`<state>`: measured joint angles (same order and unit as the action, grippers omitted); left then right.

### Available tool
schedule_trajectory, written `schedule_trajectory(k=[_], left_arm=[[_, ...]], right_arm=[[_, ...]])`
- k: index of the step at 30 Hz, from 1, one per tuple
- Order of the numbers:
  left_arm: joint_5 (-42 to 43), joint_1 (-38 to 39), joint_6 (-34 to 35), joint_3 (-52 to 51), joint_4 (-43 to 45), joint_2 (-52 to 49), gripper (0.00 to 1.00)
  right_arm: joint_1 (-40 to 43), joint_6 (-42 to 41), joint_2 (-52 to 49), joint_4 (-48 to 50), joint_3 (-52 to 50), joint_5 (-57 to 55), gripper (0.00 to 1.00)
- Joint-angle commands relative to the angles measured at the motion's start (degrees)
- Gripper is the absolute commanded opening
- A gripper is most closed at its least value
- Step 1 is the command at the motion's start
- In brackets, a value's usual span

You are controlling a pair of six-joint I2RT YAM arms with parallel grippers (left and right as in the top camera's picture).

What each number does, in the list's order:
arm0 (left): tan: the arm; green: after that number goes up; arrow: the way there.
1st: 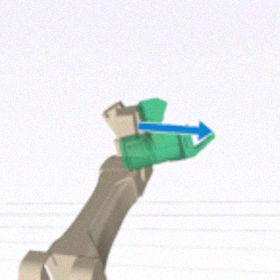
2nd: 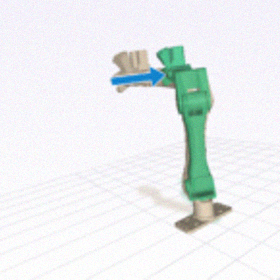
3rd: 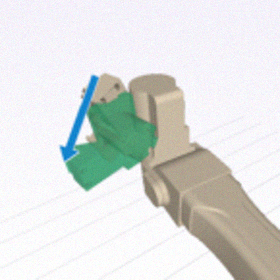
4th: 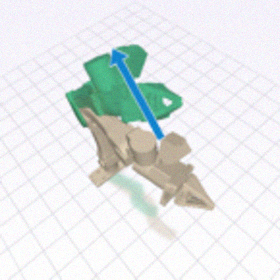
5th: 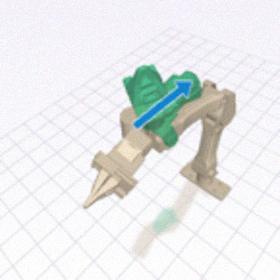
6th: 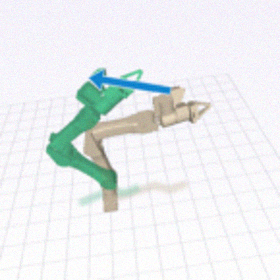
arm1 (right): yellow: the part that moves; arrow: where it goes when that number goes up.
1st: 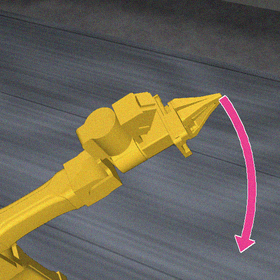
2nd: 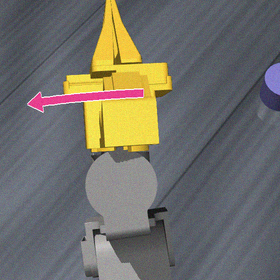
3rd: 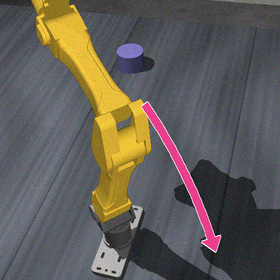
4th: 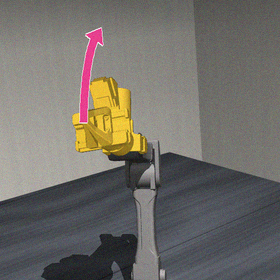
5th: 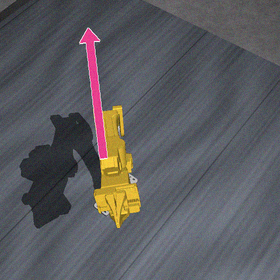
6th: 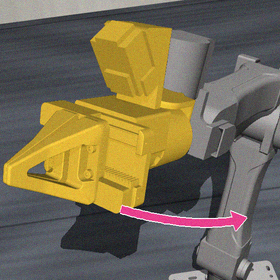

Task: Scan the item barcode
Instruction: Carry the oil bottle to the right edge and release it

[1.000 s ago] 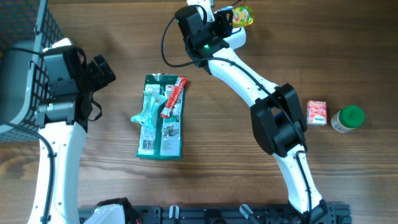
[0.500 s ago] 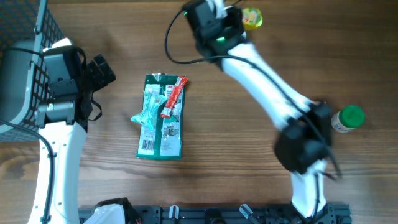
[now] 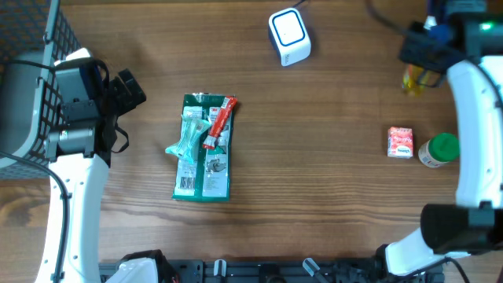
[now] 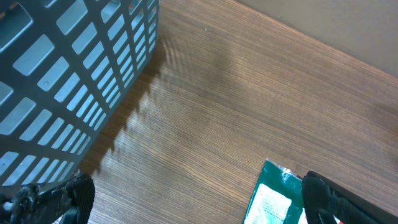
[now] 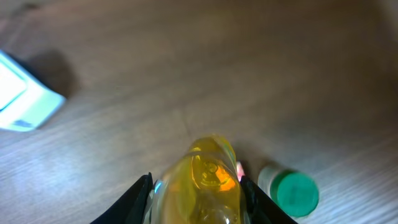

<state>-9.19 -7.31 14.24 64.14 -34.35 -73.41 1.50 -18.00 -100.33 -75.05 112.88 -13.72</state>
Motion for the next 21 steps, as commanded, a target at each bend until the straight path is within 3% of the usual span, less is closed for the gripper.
schedule_trajectory(k=[1, 7, 14, 21], left_arm=[[-0.52, -0.37, -0.5, 0.42, 0.17, -0.11, 1.0], [-0.52, -0.37, -0.5, 0.44, 0.17, -0.11, 1.0], [-0.52, -0.37, -0.5, 0.44, 0.17, -0.11, 1.0], [-0.52, -0.37, -0.5, 0.44, 0.17, -0.11, 1.0]], right_arm=[[7.02, -1.14, -1.16, 1.81, -5.53, 11.17, 0.05], [14.1, 1.6, -1.16, 10.32, -17.25, 12.55, 0.06], [15.08, 4.52, -1.16, 22.8, -28.55, 12.76, 0.12], [15.08, 6.25, -1.03, 28.76, -29.29, 12.66, 0.12]])
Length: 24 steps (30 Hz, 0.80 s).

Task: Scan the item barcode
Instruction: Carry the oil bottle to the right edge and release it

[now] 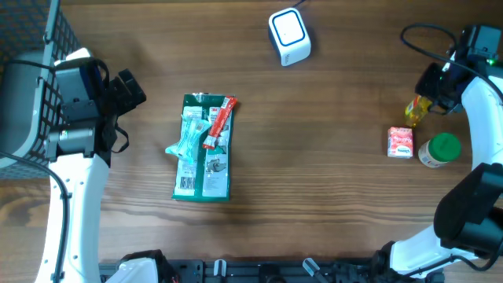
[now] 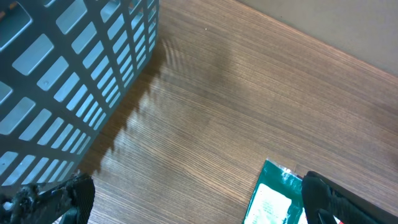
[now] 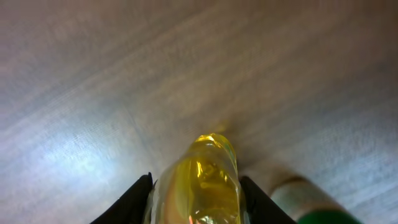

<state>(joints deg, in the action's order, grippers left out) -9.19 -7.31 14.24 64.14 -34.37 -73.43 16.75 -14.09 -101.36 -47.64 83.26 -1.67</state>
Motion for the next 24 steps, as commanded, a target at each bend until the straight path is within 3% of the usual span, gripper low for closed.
schedule_trajectory(k=[1, 14, 21, 24], left_arm=[[-0.52, -0.37, -0.5, 0.44, 0.22, -0.09, 1.0], [-0.52, -0.37, -0.5, 0.44, 0.2, -0.09, 1.0], [-0.52, -0.37, -0.5, 0.44, 0.2, -0.09, 1.0], [-0.52, -0.37, -0.5, 0.44, 0.2, -0.09, 1.0]], right_arm=[[-0.17, 3.52, 0.0, 1.77, 0.33, 0.26, 0.12], [-0.11, 6.58, -0.07, 2.43, 0.24, -2.32, 0.12], [0.7, 2.62, -0.07, 0.48, 0.24, -15.21, 0.12], [1.99, 3.67, -0.13, 0.92, 0.22, -12.11, 0.13]])
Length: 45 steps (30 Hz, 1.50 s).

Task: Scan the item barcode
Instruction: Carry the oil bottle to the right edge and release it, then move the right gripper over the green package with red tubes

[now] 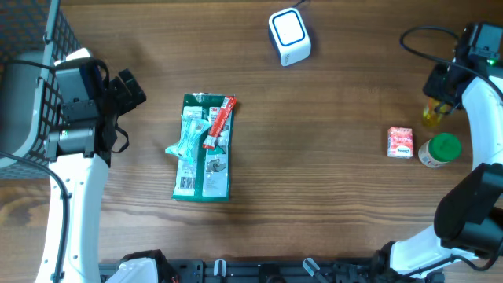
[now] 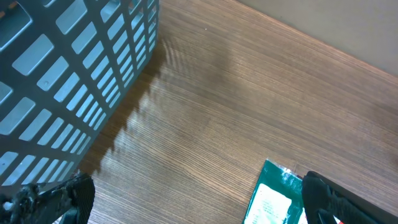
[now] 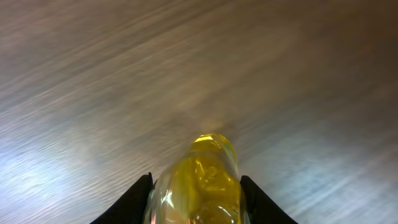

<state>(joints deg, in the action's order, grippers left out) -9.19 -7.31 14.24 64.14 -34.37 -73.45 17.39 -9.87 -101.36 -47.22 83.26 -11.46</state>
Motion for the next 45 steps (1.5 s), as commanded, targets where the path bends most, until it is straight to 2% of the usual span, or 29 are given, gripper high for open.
schedule_trajectory(k=[1, 6, 10, 15, 16, 17, 18, 23, 29, 33, 37, 39, 42, 45], left_arm=[[-0.52, -0.37, -0.5, 0.44, 0.22, -0.07, 1.0], [-0.52, -0.37, -0.5, 0.44, 0.2, -0.07, 1.0], [-0.52, -0.37, -0.5, 0.44, 0.2, -0.07, 1.0], [-0.52, -0.37, -0.5, 0.44, 0.22, -0.07, 1.0], [-0.52, -0.37, -0.5, 0.44, 0.2, -0.07, 1.0], [-0.52, -0.37, -0.5, 0.44, 0.2, -0.07, 1.0], [-0.52, -0.37, -0.5, 0.44, 0.2, -0.07, 1.0], [-0.52, -0.37, -0.5, 0.44, 0.2, -0.07, 1.0], [-0.52, -0.37, -0.5, 0.44, 0.2, -0.07, 1.0], [-0.52, -0.37, -0.5, 0.44, 0.22, -0.07, 1.0], [-0.52, -0.37, -0.5, 0.44, 0.2, -0.07, 1.0], [-0.52, -0.37, -0.5, 0.44, 0.2, -0.07, 1.0], [-0.52, -0.37, -0.5, 0.44, 0.2, -0.07, 1.0], [-0.52, -0.37, -0.5, 0.44, 0.2, -0.07, 1.0]], right_arm=[[1.97, 0.52, -0.2, 0.66, 0.22, -0.87, 0.13], [4.94, 4.09, -0.46, 2.49, -1.29, 3.85, 0.15], [7.37, 7.15, -0.46, 6.19, -3.85, 10.01, 0.22], [9.11, 7.37, -0.46, 7.52, -4.63, 11.8, 0.27], [9.11, 7.37, -0.46, 7.54, -4.63, 11.78, 0.36], [9.11, 7.39, -0.46, 7.52, -4.63, 11.78, 0.51], [9.11, 7.39, -0.46, 7.41, -4.63, 11.76, 0.71], [9.11, 7.37, -0.46, 6.45, -4.63, 11.54, 0.92], [9.11, 9.92, 0.72, 5.9, -3.69, 11.56, 0.93], [9.03, 10.56, 4.2, 3.8, 1.7, 11.72, 0.91], [7.04, 12.85, 8.87, -1.42, 10.71, 23.63, 0.9], [4.46, 12.85, 11.08, -3.61, 13.05, 33.22, 0.86], [-1.44, 12.68, 13.0, -5.84, 13.05, 43.82, 0.82], [-10.51, 11.96, 12.63, -9.11, 12.48, 49.33, 0.72]])
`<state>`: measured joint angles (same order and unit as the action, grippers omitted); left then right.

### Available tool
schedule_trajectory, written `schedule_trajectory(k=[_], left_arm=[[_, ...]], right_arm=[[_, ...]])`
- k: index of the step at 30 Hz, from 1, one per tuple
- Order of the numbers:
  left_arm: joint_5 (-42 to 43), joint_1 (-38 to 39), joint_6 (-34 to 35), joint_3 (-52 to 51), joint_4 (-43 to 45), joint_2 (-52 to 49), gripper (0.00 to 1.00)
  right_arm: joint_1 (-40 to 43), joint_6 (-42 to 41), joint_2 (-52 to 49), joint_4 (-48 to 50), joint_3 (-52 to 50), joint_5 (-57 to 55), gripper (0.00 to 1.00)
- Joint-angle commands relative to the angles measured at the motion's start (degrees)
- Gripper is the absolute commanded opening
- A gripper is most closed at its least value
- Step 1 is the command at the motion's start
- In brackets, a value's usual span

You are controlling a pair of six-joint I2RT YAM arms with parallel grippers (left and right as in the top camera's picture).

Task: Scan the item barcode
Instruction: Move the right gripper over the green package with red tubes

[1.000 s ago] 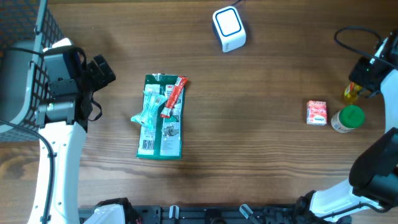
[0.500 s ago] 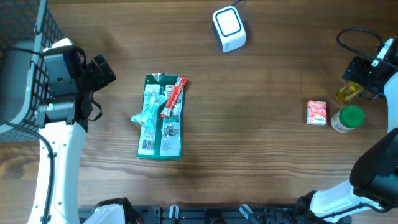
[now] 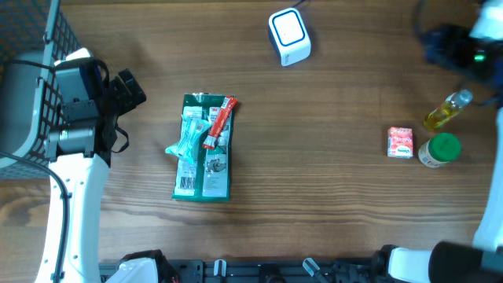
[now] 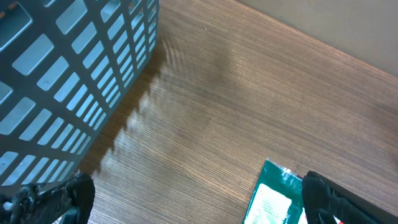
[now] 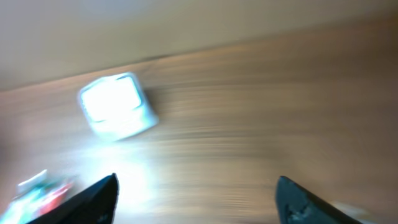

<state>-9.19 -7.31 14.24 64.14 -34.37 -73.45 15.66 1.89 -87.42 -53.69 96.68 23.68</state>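
The white and blue scanner [image 3: 289, 35] sits at the table's far middle and shows blurred in the right wrist view [image 5: 117, 106]. A yellow bottle [image 3: 444, 112] rests on the table at the right, free of any gripper. My right gripper [image 3: 442, 45], blurred, hangs behind and above the bottle; in its own view the right gripper [image 5: 202, 199] is open wide with nothing between its fingers. My left gripper [image 3: 126, 88] stays open at the left, left of a green packet [image 3: 203, 147], with the packet's corner [image 4: 273, 198] at its right finger.
A pink box [image 3: 400, 142] and a green-lidded jar [image 3: 438, 149] stand just in front of the bottle. A red stick pack [image 3: 219, 122] and a pale wrapped item [image 3: 187, 137] lie on the green packet. A grey mesh basket [image 4: 68, 74] stands at the far left.
My right gripper was shut on the yellow bottle low over the table at the right. It has let go, stands open and has moved back and up; the bottle rests on the table.
My right gripper first held the yellow bottle at the far right, behind the pink box. It then held it lower beside the pink box and jar, shifted it slightly right, and now has let it go there. The left arm stayed still throughout.
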Motion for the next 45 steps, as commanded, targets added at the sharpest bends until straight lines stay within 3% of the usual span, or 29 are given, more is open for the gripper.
schedule_trajectory(k=[1, 6, 14, 17, 20, 23, 33, 39, 42, 45], left_arm=[[-0.52, -0.37, -0.5, 0.44, 0.2, -0.07, 1.0], [-0.52, -0.37, -0.5, 0.44, 0.22, -0.07, 1.0], [-0.52, -0.37, -0.5, 0.44, 0.2, -0.07, 1.0], [-0.52, -0.37, -0.5, 0.44, 0.22, -0.07, 1.0], [-0.52, -0.37, -0.5, 0.44, 0.2, -0.07, 1.0], [-0.52, -0.37, -0.5, 0.44, 0.2, -0.07, 1.0], [-0.52, -0.37, -0.5, 0.44, 0.2, -0.07, 1.0], [-0.52, -0.37, -0.5, 0.44, 0.2, -0.07, 1.0], [-0.52, -0.37, -0.5, 0.44, 0.2, -0.07, 1.0], [-0.52, -0.37, -0.5, 0.44, 0.2, -0.07, 1.0]], right_arm=[[-12.41, -1.53, -1.62, -2.73, -1.64, 14.05, 0.71], [-30.82, -9.64, -4.28, 3.34, -7.52, 8.9, 0.66], [-56.35, -29.88, -17.44, 21.97, -13.68, -22.82, 0.69], [-60.83, -36.79, -23.08, 27.17, -13.68, -29.64, 0.63], [-62.36, -45.16, -26.62, 28.76, -13.68, -29.57, 0.5], [-62.58, -53.81, -29.09, 29.53, -13.68, -26.29, 0.44], [-63.32, -61.42, -31.34, 31.58, -13.79, -21.0, 0.24], [-65.05, -63.63, -34.12, 31.74, -13.79, -21.03, 0.24], [-65.88, -63.6, -35.58, 31.87, -13.79, -21.24, 0.33], [-66.27, -63.56, -36.76, 31.82, -13.81, -21.62, 0.32]])
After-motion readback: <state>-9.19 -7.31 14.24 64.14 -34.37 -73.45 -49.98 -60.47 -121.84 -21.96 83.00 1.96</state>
